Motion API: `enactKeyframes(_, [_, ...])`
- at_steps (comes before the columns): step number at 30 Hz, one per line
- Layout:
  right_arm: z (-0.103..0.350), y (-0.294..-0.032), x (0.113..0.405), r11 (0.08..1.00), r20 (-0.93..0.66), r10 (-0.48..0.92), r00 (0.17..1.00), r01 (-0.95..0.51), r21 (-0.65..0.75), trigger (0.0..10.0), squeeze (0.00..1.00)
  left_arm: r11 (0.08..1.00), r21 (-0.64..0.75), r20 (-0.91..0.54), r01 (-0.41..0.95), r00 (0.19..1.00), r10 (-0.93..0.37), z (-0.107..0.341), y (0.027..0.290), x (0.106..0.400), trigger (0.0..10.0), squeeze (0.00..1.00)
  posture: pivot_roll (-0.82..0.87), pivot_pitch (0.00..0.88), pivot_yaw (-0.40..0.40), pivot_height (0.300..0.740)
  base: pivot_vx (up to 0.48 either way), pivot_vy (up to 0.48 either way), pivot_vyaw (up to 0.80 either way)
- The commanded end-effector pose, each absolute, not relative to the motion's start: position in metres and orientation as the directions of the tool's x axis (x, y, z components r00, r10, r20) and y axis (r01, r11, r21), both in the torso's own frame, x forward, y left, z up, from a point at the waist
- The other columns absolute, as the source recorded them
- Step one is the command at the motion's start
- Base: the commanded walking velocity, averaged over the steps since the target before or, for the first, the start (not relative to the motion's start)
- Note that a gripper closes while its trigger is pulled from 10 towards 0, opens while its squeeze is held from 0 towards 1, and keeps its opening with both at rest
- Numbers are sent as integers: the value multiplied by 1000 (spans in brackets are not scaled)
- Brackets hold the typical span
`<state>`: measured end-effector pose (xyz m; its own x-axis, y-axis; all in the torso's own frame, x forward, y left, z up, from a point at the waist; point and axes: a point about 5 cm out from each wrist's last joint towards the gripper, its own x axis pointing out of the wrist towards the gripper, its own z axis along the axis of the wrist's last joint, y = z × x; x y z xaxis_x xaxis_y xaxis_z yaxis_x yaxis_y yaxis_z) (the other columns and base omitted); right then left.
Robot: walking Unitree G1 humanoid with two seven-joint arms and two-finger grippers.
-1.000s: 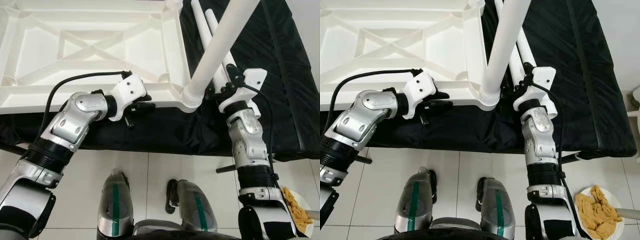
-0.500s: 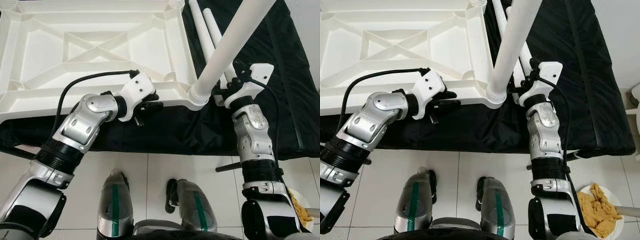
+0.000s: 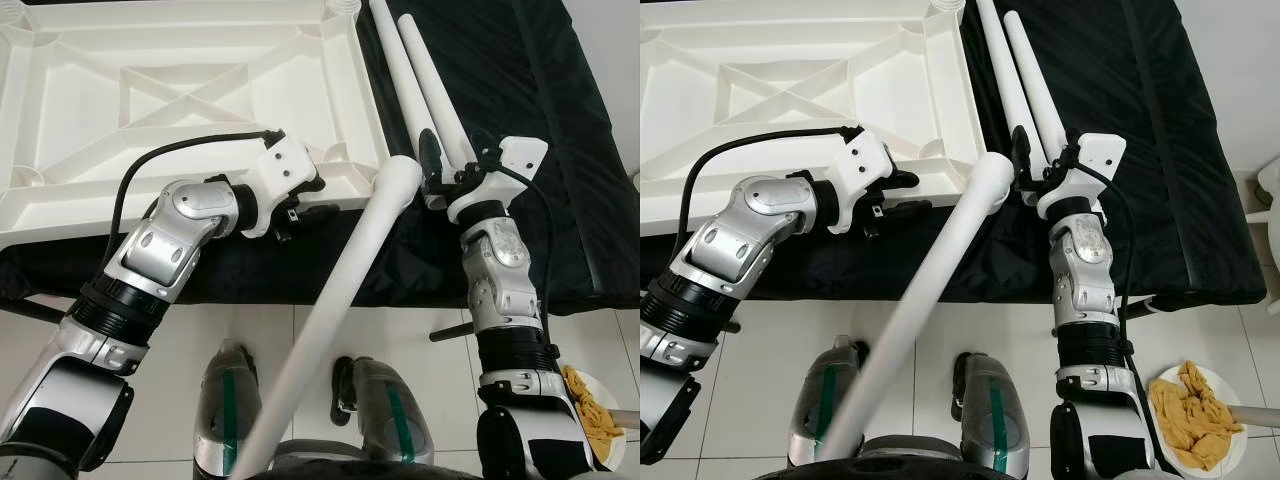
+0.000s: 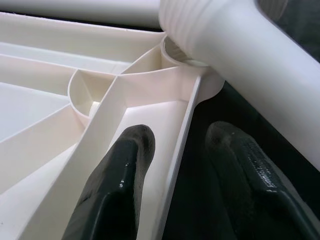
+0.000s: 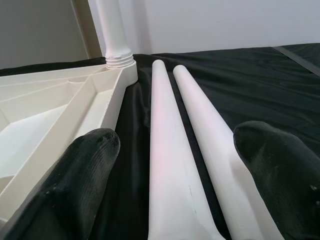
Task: Building children table
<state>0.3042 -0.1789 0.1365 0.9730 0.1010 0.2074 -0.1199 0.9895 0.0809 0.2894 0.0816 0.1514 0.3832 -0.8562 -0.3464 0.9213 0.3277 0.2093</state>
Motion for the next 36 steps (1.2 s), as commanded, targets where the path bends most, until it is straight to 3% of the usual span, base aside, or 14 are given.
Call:
enactKeyframes(1, [137,-181,303,991,212,93,973,-112,77,10000,0,301,202,-350,932,356,-867,154,80,288,10000,0,39,94,-33,740,0,0,0])
enactKeyframes(27, [136,-180,303,991,216,81,973,-101,84,10000,0,357,166,-338,919,393,-855,155,81,290,10000,0,42,85,-22,740,0,0,0])
enactKeyframes(28, [136,-180,303,991,216,79,973,-99,84,10000,0,361,153,-336,920,392,-856,155,82,290,10000,1000,41,86,-21,740,0,0,0])
enactKeyframes(34, [136,-180,302,991,217,77,973,-98,87,10000,0,384,165,-337,909,417,-844,157,84,293,10000,1000,42,87,-20,740,0,0,0])
enactKeyframes(35, [136,-180,302,991,216,76,973,-97,87,10000,0,389,166,-331,906,422,-844,158,84,294,10000,0,41,88,-19,740,0,0,0])
enactKeyframes(36, [136,-180,302,991,216,76,973,-97,87,10000,0,389,166,-331,906,422,-844,158,84,294,10000,0,41,88,-19,740,0,0,0])
